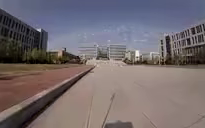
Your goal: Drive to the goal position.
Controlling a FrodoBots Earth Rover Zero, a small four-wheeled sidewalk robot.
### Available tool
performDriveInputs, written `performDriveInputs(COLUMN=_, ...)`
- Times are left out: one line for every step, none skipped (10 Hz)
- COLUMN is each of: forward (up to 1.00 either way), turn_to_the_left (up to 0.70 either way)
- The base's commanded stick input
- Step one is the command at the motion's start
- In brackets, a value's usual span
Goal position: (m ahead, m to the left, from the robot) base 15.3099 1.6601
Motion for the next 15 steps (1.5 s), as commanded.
performDriveInputs(forward=0.70, turn_to_the_left=0.01)
performDriveInputs(forward=0.70, turn_to_the_left=0.01)
performDriveInputs(forward=0.70, turn_to_the_left=0.01)
performDriveInputs(forward=0.70, turn_to_the_left=0.01)
performDriveInputs(forward=0.70, turn_to_the_left=0.01)
performDriveInputs(forward=0.70, turn_to_the_left=0.01)
performDriveInputs(forward=0.70, turn_to_the_left=0.01)
performDriveInputs(forward=0.70, turn_to_the_left=0.01)
performDriveInputs(forward=0.70, turn_to_the_left=0.01)
performDriveInputs(forward=0.70, turn_to_the_left=0.01)
performDriveInputs(forward=0.70, turn_to_the_left=0.01)
performDriveInputs(forward=0.70, turn_to_the_left=0.01)
performDriveInputs(forward=0.70, turn_to_the_left=0.01)
performDriveInputs(forward=0.70, turn_to_the_left=-0.20)
performDriveInputs(forward=0.70, turn_to_the_left=-0.34)
